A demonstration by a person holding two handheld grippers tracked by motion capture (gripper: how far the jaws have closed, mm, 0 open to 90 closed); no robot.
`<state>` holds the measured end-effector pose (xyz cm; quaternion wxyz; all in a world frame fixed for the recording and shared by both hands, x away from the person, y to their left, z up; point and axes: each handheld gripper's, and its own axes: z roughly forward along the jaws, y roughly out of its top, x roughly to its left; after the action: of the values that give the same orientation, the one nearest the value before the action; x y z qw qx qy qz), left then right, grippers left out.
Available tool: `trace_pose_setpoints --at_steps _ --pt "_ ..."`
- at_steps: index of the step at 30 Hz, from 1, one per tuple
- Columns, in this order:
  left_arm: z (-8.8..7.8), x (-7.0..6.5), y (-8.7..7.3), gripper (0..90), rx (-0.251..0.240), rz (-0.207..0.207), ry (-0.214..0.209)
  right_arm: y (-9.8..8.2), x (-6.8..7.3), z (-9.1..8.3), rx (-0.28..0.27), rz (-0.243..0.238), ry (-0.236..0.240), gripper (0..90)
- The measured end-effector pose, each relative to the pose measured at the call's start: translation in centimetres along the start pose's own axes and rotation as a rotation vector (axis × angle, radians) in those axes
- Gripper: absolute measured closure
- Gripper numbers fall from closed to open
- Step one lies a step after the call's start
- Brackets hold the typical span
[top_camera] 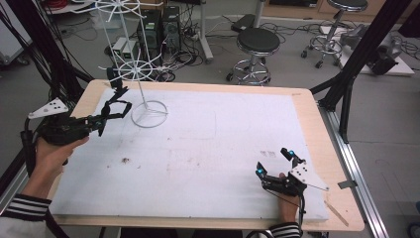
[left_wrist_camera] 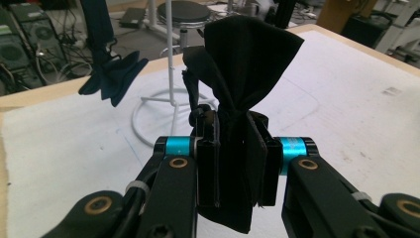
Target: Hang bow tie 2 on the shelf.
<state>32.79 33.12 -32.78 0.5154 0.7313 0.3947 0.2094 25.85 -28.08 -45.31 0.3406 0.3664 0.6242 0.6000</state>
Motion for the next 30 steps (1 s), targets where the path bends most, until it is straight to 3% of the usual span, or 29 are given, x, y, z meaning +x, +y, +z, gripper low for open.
trace_pose_setpoints --at_steps 14,19,30 --pt "-0.1 -0.6 0.7 76.4 -0.062 -0.02 0.053 0.0 -0.1 0.0 -0.003 0.002 0.002 1.1" --pt "-0.5 -0.4 0.9 76.4 -0.085 -0.028 0.093 0.0 -0.1 0.0 -0.001 0.002 0.003 1.1" --pt "-1.0 0.1 1.5 76.4 -0.095 -0.039 0.129 0.0 -0.1 0.0 -0.003 0.003 0.001 1.1"
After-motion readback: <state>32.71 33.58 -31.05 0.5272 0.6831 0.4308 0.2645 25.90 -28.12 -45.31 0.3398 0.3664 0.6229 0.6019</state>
